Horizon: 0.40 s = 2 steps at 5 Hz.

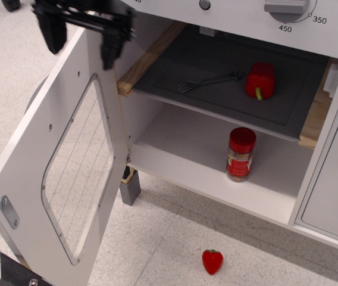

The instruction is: Close oven

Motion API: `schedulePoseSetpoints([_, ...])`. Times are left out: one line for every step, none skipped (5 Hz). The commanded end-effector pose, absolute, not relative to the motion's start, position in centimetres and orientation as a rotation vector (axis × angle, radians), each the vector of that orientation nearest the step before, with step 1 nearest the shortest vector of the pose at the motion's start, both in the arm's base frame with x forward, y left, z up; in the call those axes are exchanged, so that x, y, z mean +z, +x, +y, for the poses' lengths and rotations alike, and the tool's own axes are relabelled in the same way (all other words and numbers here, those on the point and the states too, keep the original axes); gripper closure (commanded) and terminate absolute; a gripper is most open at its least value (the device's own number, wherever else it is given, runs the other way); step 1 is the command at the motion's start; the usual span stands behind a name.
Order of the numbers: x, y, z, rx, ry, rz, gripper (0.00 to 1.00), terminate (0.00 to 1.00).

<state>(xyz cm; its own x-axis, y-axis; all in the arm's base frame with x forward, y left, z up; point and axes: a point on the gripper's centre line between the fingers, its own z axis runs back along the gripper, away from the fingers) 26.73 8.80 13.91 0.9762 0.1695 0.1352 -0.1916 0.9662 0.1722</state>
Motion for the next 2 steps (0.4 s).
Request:
schedulePoseSetpoints([16.2,30.5,14.2,0.133,0.207,-0.317,0.00,0.00])
schedulePoseSetpoints([15.3,31.6,14.4,0.126,0.179,-0.277,0.00,0.00])
